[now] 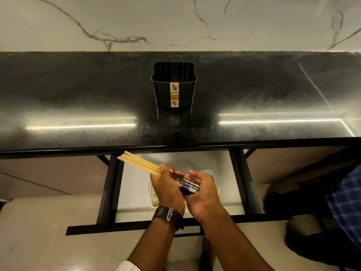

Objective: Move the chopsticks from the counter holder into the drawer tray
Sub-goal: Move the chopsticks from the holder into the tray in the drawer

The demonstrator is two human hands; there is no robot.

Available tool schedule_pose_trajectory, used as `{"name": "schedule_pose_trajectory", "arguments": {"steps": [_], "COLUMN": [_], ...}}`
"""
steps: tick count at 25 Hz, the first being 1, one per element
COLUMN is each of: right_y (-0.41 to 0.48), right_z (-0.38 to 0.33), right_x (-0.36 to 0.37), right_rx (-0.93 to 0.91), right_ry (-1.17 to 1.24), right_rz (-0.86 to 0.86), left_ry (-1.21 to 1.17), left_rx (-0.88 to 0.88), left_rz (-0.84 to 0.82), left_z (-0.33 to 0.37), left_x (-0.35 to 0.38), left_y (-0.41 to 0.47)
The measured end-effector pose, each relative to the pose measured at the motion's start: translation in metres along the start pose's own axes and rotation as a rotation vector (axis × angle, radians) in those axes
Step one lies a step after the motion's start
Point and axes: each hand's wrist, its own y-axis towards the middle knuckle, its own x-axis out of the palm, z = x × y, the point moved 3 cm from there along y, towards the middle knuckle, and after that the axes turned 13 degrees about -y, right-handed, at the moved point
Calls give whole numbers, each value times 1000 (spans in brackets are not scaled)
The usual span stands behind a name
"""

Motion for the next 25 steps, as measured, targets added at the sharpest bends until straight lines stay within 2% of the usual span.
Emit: {"name": "schedule_pose_trajectory", "arguments": {"steps": [4, 8, 13, 16, 19, 25], "right_y": [3, 16, 33, 36, 39, 68], "right_z": [5, 2, -22, -25, -16, -12], "right_x": [-14, -37, -66, -70, -61, -57], "right_rx": [6, -21, 61, 89, 109, 104], "right_ry": [4, -157, -268, -203, -16, 203], "right_rz": [73, 201, 223, 216, 172, 225], "left_ry": [-132, -72, -171, -216, -212, -181], "left_rx": [-20, -149, -141, -145, -157, -326], "left_rz": [150, 97, 157, 260, 334, 376], "left_z": [-9, -17, 0, -2, -14, -31], "left_x": [-1, -12, -34, -39, -40, -55], "left_y": [7, 1, 29, 31, 27, 33]}}
